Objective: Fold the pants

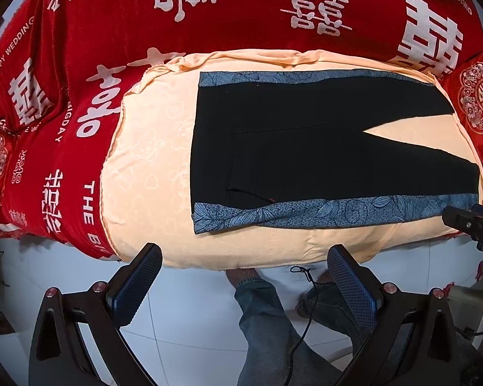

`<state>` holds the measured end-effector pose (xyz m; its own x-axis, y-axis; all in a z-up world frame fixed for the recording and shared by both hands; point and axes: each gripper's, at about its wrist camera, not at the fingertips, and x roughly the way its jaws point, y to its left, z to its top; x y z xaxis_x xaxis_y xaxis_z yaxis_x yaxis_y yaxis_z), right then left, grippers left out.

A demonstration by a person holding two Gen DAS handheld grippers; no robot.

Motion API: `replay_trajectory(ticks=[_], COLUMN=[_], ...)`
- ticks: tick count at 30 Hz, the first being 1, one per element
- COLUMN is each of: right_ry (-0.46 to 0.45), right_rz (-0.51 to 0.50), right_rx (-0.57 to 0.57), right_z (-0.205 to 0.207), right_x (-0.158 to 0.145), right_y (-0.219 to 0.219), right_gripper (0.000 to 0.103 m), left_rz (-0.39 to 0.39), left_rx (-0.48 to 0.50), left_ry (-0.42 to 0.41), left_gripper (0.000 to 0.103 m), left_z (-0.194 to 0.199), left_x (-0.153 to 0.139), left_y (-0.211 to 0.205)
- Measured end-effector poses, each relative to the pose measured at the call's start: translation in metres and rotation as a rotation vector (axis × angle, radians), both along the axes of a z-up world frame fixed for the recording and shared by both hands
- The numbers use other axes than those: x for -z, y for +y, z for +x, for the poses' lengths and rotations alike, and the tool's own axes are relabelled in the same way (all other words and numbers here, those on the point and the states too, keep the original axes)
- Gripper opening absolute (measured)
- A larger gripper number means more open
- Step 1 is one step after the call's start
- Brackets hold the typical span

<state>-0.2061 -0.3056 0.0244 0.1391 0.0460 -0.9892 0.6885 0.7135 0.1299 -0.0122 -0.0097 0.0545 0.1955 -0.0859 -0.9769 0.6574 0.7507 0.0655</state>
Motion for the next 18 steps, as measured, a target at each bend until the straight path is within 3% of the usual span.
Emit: replay_trajectory(ticks=[18], right_ry=[-0.034], right_rz=[0.005], right_rx=[0.013], right_z=[-0.019], right_x=[-0.004], right_y=[-0.015], right_gripper=[0.103], left_rz=[0.003], left_rx=[-0.004], left_ry=[-0.004], left_gripper=[0.103], left_z=[-0.014], left_x=[-0.003], left_y=[-0.016])
